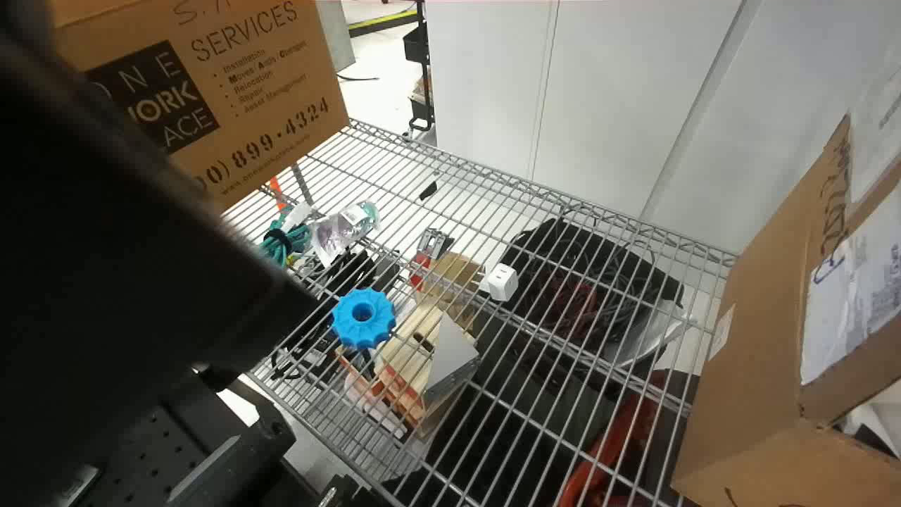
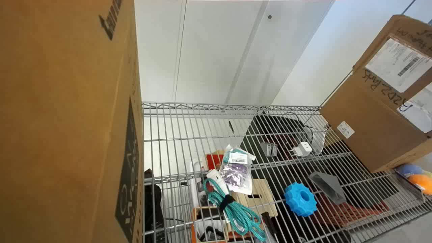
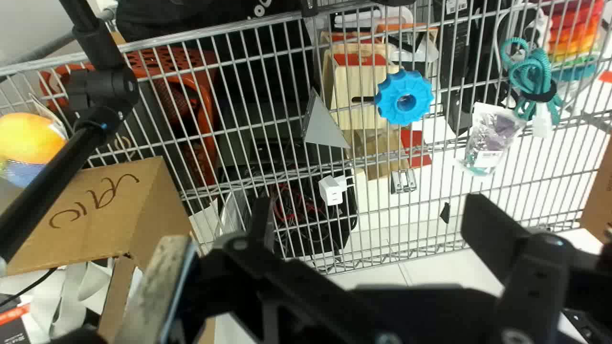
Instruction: Move the plastic to the right
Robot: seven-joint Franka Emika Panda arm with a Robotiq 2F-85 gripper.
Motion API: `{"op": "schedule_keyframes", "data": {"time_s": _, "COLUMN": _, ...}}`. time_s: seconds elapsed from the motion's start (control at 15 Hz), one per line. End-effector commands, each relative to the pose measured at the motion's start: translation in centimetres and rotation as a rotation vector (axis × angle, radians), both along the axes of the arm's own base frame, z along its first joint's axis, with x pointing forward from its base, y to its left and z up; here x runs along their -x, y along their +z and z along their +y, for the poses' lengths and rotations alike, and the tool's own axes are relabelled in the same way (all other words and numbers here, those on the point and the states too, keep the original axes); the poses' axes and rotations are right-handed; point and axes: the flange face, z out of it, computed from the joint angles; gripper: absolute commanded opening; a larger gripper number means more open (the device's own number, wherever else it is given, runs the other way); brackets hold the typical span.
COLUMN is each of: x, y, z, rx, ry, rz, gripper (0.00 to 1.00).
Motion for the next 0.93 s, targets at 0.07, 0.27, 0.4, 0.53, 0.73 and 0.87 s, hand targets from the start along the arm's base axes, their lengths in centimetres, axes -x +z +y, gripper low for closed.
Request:
{"op": "schedule_keyframes", "data": {"time_s": 0.07, "x": 0.0, "y": 0.2, "z": -0.2, "rx": 0.000, "ry": -0.004, "rz": -0.002, "gripper": 1.00}}
{"op": "schedule_keyframes", "data": {"time_s": 0.27, "x": 0.0, "y": 0.2, "z": -0.2, "rx": 0.000, "ry": -0.004, "rz": -0.002, "gripper": 1.00}}
{"op": "schedule_keyframes", "data": {"time_s": 0.4, "x": 0.0, "y": 0.2, "z": -0.2, "rx": 0.000, "ry": -0.004, "rz": -0.002, "gripper": 1.00}}
{"op": "schedule_keyframes", "data": {"time_s": 0.53, "x": 0.0, "y": 0.2, "z": -0.2, "rx": 0.000, "ry": -0.004, "rz": -0.002, "gripper": 1.00}}
{"op": "schedule_keyframes", "data": {"time_s": 0.73, "x": -0.8, "y": -0.1, "z": -0.6, "rx": -0.020, "ry": 0.007, "rz": 0.002, "gripper": 1.00}}
{"op": "schedule_keyframes", "data": {"time_s": 0.87, "x": -2.2, "y": -0.4, "z": -0.6, "rx": -0.035, "ry": 0.034, "rz": 0.015, "gripper": 1.00}}
